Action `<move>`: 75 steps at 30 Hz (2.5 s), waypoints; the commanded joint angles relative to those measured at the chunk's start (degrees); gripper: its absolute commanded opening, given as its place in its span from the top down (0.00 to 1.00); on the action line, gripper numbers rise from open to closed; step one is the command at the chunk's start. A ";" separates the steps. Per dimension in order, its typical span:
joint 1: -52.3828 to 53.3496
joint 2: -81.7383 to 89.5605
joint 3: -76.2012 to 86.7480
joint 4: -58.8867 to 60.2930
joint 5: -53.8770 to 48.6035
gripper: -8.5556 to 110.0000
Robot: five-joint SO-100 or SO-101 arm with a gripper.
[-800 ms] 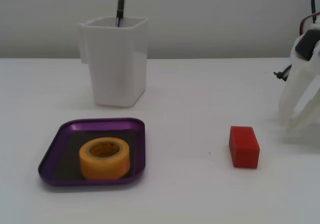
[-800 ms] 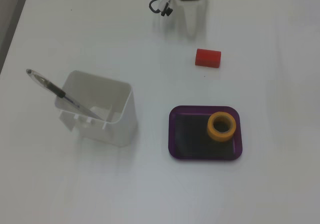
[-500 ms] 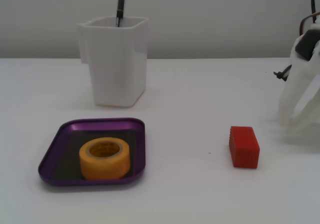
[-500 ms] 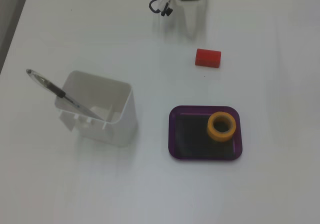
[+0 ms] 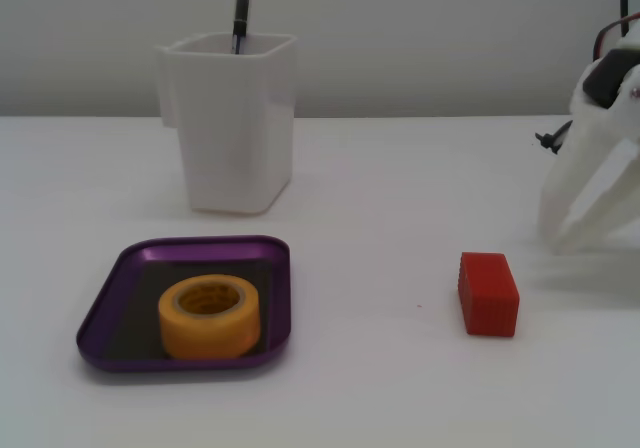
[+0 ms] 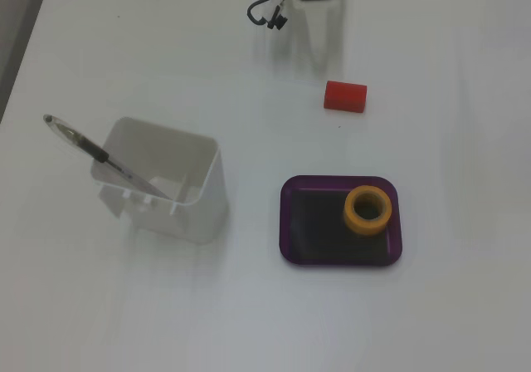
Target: Pick up the red cube and place it in the box.
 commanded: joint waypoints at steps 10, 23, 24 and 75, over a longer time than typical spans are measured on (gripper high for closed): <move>-2.11 0.18 -10.81 -7.82 -0.44 0.93; -4.92 -60.56 -47.29 -0.44 0.00 0.75; -4.92 -65.13 -49.66 0.62 2.29 0.73; -12.66 -91.41 -61.70 -1.49 11.07 0.93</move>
